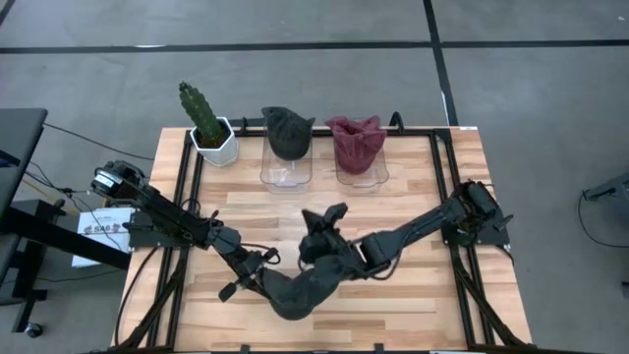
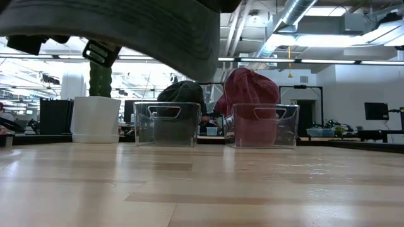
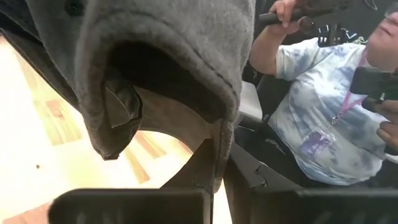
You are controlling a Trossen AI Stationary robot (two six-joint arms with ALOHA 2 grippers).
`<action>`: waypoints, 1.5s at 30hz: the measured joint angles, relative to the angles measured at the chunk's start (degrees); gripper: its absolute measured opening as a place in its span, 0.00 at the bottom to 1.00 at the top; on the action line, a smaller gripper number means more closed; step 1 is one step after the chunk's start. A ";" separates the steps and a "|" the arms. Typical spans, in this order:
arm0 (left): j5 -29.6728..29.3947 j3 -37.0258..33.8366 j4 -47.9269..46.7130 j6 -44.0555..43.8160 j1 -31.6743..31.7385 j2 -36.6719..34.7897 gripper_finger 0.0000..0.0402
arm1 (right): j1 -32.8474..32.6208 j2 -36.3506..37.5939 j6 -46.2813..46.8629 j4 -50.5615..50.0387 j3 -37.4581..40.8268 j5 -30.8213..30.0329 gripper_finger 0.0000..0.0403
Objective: Pick & Place hat
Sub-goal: Put the black cap into the left transparent bin
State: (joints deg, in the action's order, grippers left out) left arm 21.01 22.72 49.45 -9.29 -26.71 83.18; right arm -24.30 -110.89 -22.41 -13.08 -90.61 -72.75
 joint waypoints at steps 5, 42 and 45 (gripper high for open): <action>0.00 0.00 -0.44 0.15 0.00 0.02 0.04 | -3.05 0.00 2.32 0.17 0.00 10.27 0.00; -0.20 0.00 1.58 -0.01 -2.24 0.02 0.04 | -0.09 0.80 -8.95 6.77 0.07 8.65 0.00; -0.20 0.00 1.59 -0.01 -2.24 0.02 0.04 | -1.52 2.44 -9.60 7.21 0.04 17.34 0.00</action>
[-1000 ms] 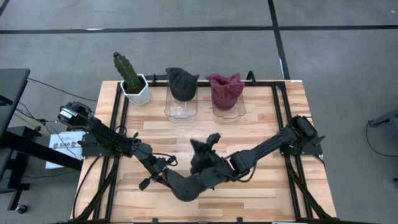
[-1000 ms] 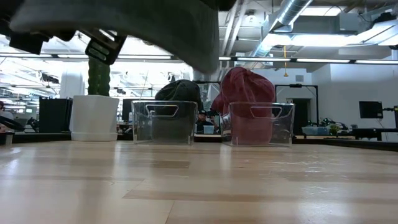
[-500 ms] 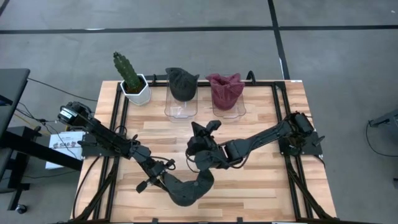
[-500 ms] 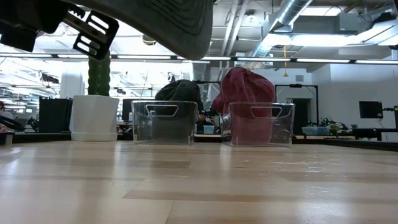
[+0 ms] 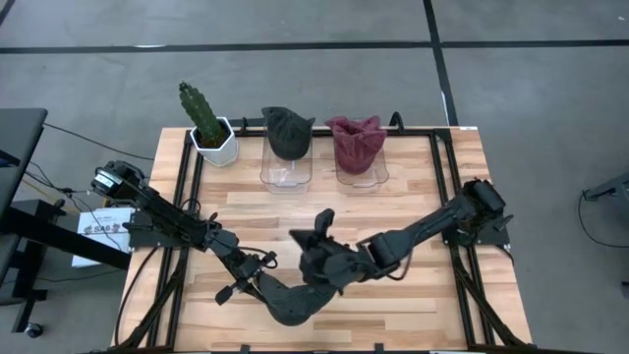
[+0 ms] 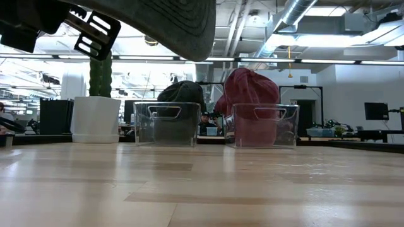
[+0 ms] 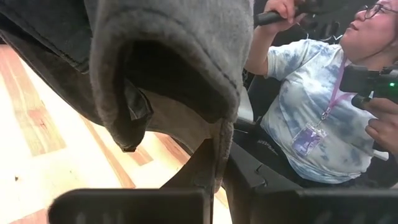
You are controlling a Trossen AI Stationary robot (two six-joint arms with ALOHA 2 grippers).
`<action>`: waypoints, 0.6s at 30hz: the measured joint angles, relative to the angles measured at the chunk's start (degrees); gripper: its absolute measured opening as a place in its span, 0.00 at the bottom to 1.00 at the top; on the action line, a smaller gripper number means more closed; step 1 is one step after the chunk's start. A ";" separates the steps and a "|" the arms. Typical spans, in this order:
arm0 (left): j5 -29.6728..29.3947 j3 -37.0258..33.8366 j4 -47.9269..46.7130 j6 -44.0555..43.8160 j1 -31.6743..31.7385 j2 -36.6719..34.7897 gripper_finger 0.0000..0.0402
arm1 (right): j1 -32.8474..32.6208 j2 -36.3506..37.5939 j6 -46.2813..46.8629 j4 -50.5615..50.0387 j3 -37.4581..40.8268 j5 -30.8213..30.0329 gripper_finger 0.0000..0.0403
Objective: Pick & Place hat
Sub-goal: Put the black cap into the left transparent bin
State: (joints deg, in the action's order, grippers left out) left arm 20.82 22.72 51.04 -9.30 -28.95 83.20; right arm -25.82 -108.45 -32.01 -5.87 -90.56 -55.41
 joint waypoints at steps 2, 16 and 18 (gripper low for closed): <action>-0.01 0.00 0.00 -0.02 0.00 0.00 0.04 | -0.67 1.42 0.01 -0.11 0.00 5.83 0.00; -1.86 0.02 0.68 -1.53 -0.02 0.02 0.04 | -7.14 10.85 14.14 -18.10 -0.02 16.20 0.00; -3.24 0.02 1.11 -0.38 -0.33 0.02 0.04 | -8.55 10.85 16.65 -19.46 1.05 17.49 0.00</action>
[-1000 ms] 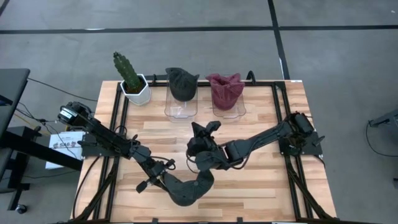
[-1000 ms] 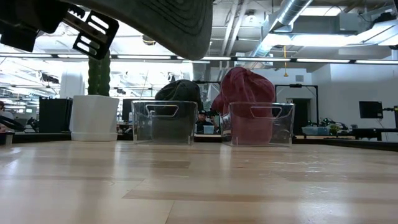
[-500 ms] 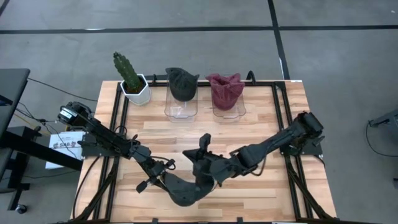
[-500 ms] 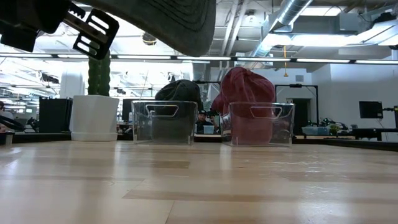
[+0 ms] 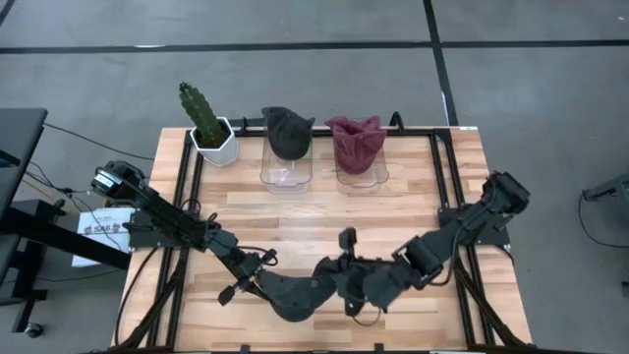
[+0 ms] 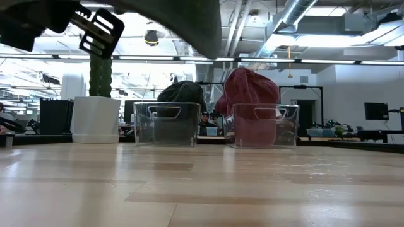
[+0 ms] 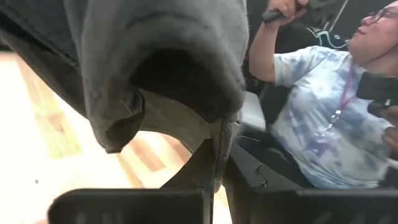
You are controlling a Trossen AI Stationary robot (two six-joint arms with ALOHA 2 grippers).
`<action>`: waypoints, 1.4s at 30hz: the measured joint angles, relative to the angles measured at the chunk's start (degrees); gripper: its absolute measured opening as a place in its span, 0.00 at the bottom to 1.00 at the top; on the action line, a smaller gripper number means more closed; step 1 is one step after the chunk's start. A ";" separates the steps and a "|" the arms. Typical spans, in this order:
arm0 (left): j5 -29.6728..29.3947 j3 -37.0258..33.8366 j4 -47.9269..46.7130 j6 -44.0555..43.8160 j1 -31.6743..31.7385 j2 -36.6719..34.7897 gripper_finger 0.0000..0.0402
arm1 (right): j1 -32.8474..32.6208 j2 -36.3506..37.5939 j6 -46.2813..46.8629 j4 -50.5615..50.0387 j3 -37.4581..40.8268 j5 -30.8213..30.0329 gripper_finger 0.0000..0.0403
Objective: Pick & Place hat
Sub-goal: Put the black cap into the left transparent bin
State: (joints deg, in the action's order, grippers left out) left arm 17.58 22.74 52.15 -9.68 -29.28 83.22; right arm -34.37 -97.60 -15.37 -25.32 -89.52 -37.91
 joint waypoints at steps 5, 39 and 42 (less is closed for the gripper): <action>-2.56 0.02 1.35 2.20 -2.16 0.00 0.04 | -3.24 0.26 0.82 9.79 10.23 -0.94 0.00; -16.54 0.02 7.49 7.86 -14.71 10.09 0.04 | -6.62 -7.76 19.90 59.28 28.35 9.65 0.00; -16.53 0.09 7.89 7.77 -14.42 10.77 0.04 | -7.21 -7.76 19.90 59.72 28.35 9.64 0.00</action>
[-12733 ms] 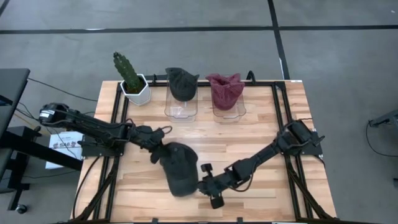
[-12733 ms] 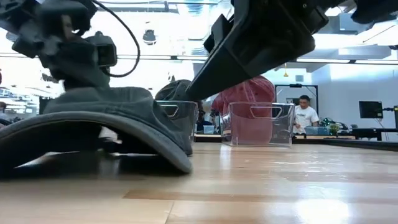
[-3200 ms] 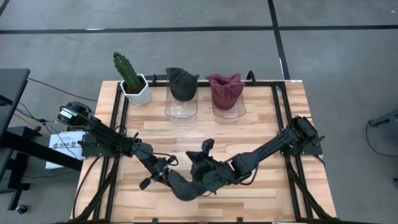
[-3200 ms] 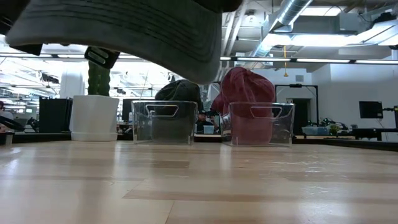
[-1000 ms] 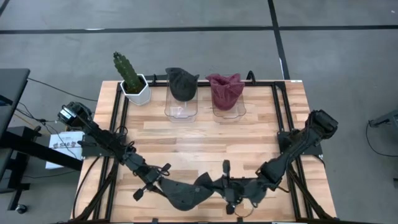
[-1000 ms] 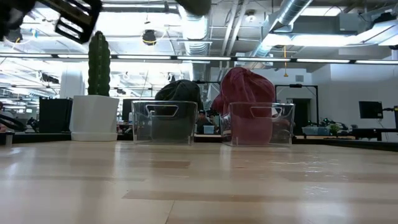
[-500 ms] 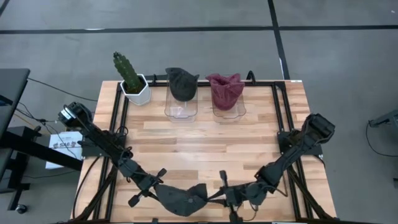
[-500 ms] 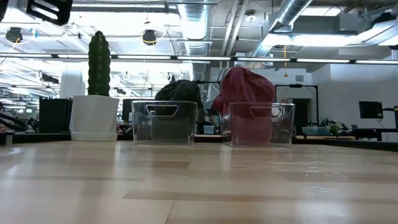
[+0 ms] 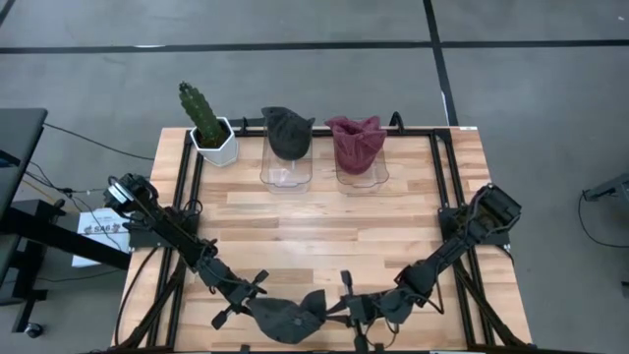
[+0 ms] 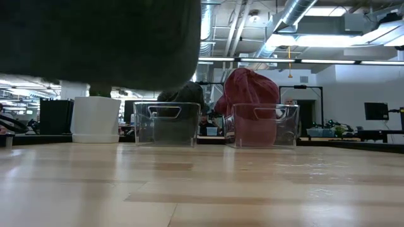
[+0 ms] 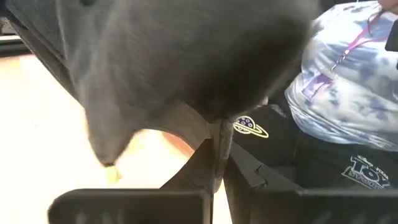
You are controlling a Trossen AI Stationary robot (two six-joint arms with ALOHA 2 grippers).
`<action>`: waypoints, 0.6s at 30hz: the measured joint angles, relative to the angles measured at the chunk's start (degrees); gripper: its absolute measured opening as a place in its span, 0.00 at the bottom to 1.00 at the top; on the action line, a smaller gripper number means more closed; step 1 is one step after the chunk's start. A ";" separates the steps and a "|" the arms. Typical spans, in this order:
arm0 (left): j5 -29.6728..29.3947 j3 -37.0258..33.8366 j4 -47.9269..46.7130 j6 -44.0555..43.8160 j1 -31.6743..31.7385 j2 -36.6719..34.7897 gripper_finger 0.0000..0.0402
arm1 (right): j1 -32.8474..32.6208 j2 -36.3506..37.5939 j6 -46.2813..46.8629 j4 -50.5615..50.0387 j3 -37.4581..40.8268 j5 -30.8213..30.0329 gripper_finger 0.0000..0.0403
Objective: Pick & Place hat
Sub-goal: Put the black cap into the left transparent bin
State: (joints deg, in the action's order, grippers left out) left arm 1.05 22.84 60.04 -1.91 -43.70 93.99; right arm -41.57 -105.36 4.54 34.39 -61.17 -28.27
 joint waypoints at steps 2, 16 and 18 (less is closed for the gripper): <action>-0.01 0.04 0.42 0.00 0.03 -0.25 0.04 | -0.40 0.02 0.00 -0.06 0.00 0.00 0.00; -0.06 0.04 1.80 0.02 -2.51 -1.22 0.04 | -1.16 0.02 0.02 -0.02 0.00 0.11 0.00; -0.02 0.04 1.88 0.04 -2.52 -1.22 0.04 | -1.17 0.02 -0.31 0.96 0.00 0.33 0.00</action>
State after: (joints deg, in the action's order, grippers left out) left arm 1.03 22.87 61.92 -1.87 -46.22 92.77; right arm -42.74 -105.34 4.22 35.35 -61.17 -27.95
